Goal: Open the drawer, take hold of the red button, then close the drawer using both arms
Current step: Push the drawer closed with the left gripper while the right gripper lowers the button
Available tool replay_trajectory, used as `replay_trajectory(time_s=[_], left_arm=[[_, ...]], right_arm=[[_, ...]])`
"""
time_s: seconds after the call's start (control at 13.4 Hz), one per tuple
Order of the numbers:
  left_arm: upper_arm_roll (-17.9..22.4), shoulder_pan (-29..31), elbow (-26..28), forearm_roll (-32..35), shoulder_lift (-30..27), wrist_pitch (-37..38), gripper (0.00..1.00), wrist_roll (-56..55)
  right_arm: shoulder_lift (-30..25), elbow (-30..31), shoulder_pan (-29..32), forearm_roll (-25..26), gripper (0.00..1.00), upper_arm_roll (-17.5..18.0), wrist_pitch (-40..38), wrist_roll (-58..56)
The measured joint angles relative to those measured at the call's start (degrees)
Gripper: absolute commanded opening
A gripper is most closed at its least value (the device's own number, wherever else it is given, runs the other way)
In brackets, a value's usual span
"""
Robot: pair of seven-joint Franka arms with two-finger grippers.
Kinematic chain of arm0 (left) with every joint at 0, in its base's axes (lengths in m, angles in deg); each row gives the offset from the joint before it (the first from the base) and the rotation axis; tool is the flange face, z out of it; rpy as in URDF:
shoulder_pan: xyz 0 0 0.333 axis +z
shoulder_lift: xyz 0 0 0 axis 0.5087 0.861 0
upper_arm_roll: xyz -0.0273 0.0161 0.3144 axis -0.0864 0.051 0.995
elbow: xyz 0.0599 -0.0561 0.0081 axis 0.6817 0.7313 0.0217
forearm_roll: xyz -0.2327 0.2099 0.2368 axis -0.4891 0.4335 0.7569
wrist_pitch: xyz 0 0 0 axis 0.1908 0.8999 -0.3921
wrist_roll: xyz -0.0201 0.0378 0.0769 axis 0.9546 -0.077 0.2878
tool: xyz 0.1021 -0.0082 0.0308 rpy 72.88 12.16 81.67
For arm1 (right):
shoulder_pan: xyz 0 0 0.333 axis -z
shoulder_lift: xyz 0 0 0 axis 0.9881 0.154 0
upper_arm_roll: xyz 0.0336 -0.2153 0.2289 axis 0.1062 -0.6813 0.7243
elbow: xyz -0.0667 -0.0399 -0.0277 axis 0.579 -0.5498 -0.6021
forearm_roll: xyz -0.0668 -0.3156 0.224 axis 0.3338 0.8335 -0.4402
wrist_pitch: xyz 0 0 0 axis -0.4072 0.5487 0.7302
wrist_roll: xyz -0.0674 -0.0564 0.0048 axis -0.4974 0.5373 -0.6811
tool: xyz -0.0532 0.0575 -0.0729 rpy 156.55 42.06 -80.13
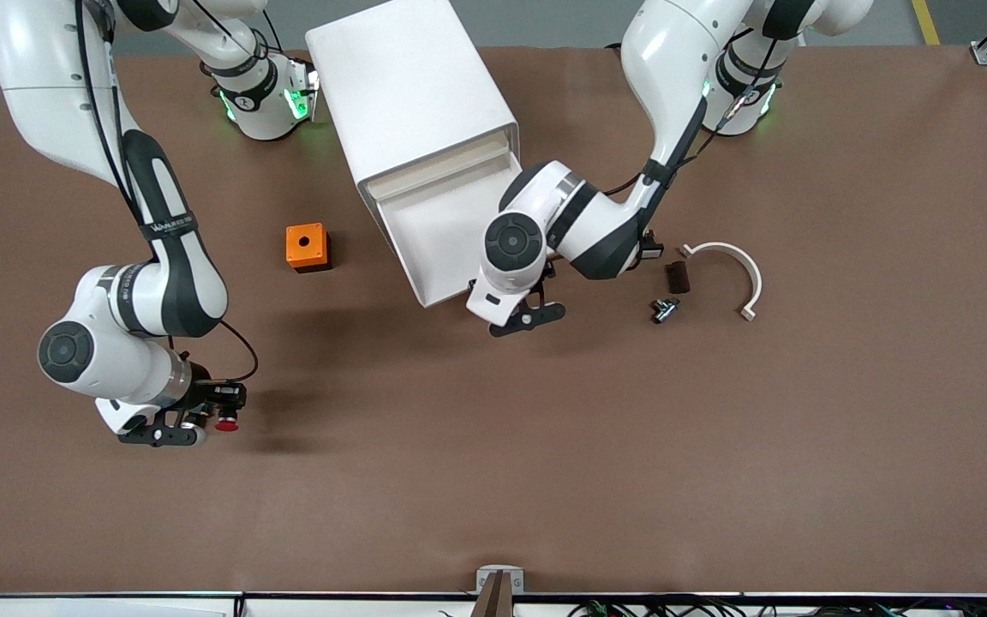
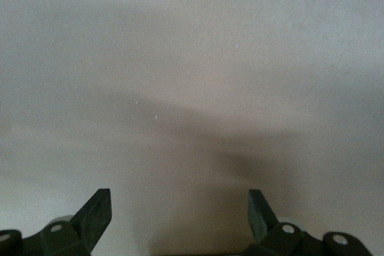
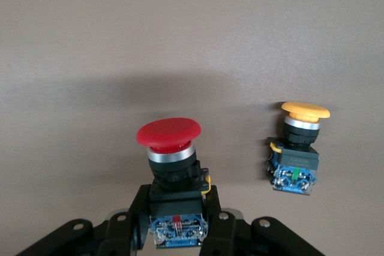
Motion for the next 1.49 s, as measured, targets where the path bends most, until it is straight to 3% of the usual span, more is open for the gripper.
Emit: replay_trajectory(time_s=[0.52, 0.74, 0.89, 1.12, 1.19, 1.27, 1.49], left_arm=[[-6.76, -2.04, 0.34, 0.00, -0.20, 1.20, 1.00, -7.60], [-9.51, -2.08, 0.49, 0.00, -0.20, 1.23, 1.00, -9.61], [-10.94, -2.09, 0.53, 0.00, -0.20, 1.23, 1.00, -9.79], [-11.96, -2.13, 0.60, -0.64, -0.20, 1.23, 1.00, -11.13], [-11.98, -2.18, 0.63, -0.95, -0.20, 1.23, 1.00, -11.32], [-11.98, -2.26, 0.66, -1.27, -0.20, 1.23, 1.00, -11.47], [-11.99, -2.60, 0.80, -2.24, -0.20, 1.23, 1.00, -12.01]], right_arm=[[3.49, 0.67, 0.06, 0.00, 0.07, 0.17, 5.34, -0.16], [4.46, 0.66, 0.23, -0.01, 0.16, 0.16, 6.16, -0.16], [4.98, 0.64, 0.32, -0.03, 0.31, 0.16, 6.84, -0.16], [5.35, 0.56, 0.58, -0.31, 0.74, 0.17, 7.09, -0.15], [5.35, 0.47, 0.67, -0.38, 0.82, 0.17, 7.12, -0.14], [5.35, 0.22, 0.76, -0.42, 1.00, 0.17, 7.18, -0.12], [5.23, -1.57, 1.24, -0.44, 1.00, 0.14, 7.19, -0.05]])
